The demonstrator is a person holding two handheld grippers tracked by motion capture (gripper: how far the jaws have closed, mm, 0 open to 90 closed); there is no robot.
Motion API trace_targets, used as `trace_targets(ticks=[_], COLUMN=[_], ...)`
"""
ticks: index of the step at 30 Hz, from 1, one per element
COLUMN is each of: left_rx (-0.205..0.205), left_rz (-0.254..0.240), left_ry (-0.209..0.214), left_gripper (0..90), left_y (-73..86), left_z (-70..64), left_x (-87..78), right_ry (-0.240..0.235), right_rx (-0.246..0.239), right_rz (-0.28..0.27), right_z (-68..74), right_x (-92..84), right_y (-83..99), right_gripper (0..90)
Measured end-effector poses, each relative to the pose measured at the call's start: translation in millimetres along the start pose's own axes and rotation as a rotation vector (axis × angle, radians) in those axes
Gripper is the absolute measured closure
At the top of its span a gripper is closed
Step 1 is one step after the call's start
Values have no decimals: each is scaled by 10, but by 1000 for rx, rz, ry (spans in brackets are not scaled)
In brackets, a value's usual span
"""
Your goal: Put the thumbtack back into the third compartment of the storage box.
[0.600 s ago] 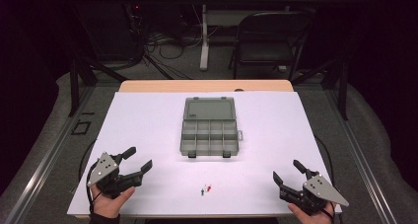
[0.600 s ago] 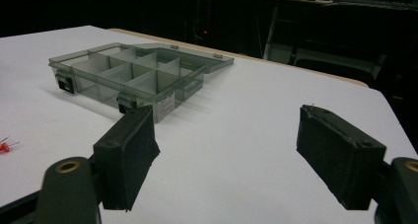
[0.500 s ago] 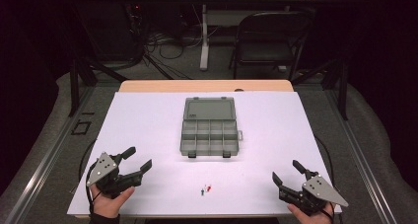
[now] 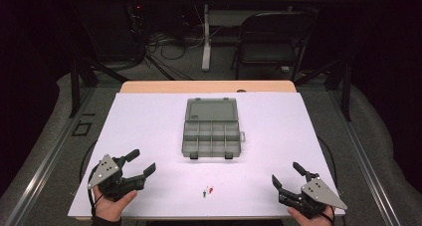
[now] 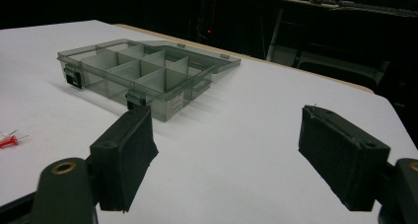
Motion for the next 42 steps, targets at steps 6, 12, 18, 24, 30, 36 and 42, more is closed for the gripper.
trace_targets(ticks=[6, 12, 18, 24, 30, 36, 42], left_rx=[-2, -8, -26, -25, -66, -66, -48], left_rz=[8, 13, 51, 79, 116, 159, 196], left_ry=[-1, -4, 0, 13, 65, 107, 164], left_gripper=[233, 233, 240, 249, 298, 337, 411], left_y=[14, 12, -23, -100, -108, -101, -56], left_z=[3, -18, -113, -271, -435, -611, -814], left_x=[16, 26, 78, 150, 245, 356, 476], right_ry=[-2, -8, -19, -23, -25, -25, -26], right_rx=[5, 6, 0, 6, -10, -10, -17], right_rz=[6, 13, 7, 7, 6, 10, 8], right_z=[-22, -16, 1, 7, 28, 25, 27], right_x=[20, 36, 36, 29, 25, 28, 20], right_y=[11, 21, 13, 11, 10, 15, 12], right_gripper=[204, 202, 202, 202, 202, 202, 202])
Point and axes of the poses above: each handheld gripper's, and its own axes: x roughly forward along the jaws, y roughly out of its underside, z roughly to its left, the point moved 6 cm from there along x, roughly forward along the jaws, and after that the axes turned 12 degrees about x, right-handed, at the moved point
